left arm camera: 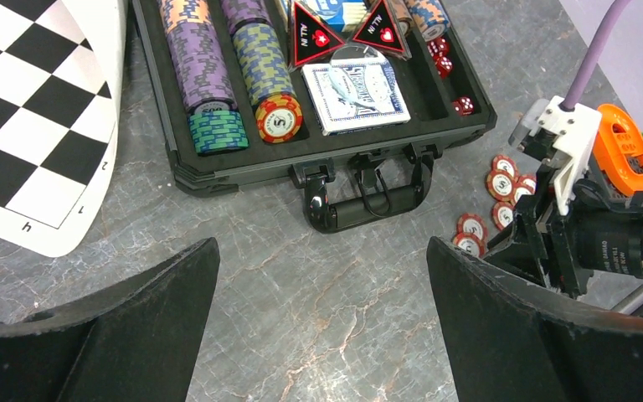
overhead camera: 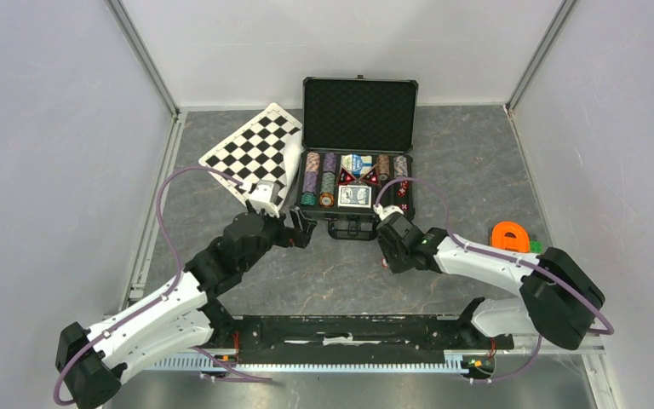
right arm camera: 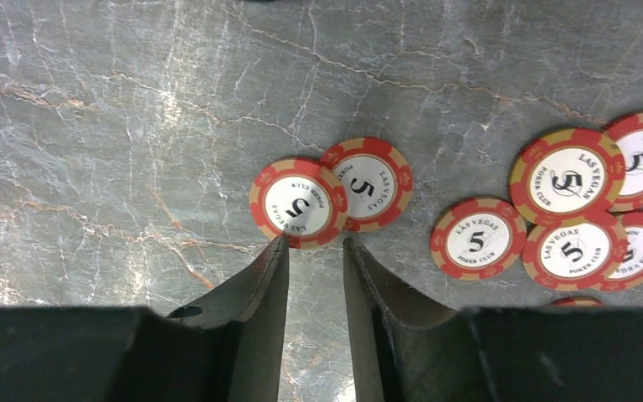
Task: Pack up texas hold em set
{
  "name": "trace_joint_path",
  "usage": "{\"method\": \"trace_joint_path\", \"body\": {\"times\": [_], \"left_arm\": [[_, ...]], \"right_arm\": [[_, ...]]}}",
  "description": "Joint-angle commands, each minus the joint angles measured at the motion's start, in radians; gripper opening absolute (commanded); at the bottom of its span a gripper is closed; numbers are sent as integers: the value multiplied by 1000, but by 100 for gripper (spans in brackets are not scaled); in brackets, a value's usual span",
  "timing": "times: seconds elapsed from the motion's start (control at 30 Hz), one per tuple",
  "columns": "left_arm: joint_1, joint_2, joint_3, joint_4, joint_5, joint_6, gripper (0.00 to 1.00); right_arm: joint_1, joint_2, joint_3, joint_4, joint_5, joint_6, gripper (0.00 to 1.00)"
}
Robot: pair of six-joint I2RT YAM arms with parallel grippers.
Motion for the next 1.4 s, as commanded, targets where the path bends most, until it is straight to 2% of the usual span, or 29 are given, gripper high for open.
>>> {"method": "trace_joint_path", "body": {"times": [0.0,0.17,0.2,0.27,0.33,0.37,0.43,0.5,0.6,0.67,0.77,0.97,1.2,1.37], "left_arm": [[4,16,-3,32,30,-39,100],[4,65,4,50,85,-34,100],[4,70,6,49,94,-37,100],[4,79,4,60,114,-40,100],[4,90,-4,73,163,-43,100],[3,100,-7,73,185,-52,100],[-5,116,-26,103,184,-111,99],[-38,136,-75,185,214,-159,94],[-160,221,-81,239,152,-199,90],[-232,295,-70,265,114,-224,90],[-280,392,-74,354,126,-287,89],[-346,555,-58,476,118,-358,85],[-359,703,-35,608,165,-405,84],[-361,727,-30,629,154,-403,83]], "right_arm": [[-10,-48,59,-37,38,-6,35],[-63,-63,75,-28,11,-38,36],[-65,-61,80,-28,4,-44,41],[-67,-60,85,-30,24,-50,62],[-86,-68,80,-28,27,-78,72],[-118,-72,76,-31,13,-101,73],[-198,-91,64,-28,-23,-135,73],[-275,-131,45,-13,-24,-161,68],[-374,-158,20,19,-9,-184,70],[-435,-132,14,48,-63,-200,73],[-479,-67,30,62,-84,-233,76],[-576,9,15,131,-232,-261,74],[-600,23,-70,181,-372,-263,65],[-595,-8,-148,185,-431,-245,48]]}}
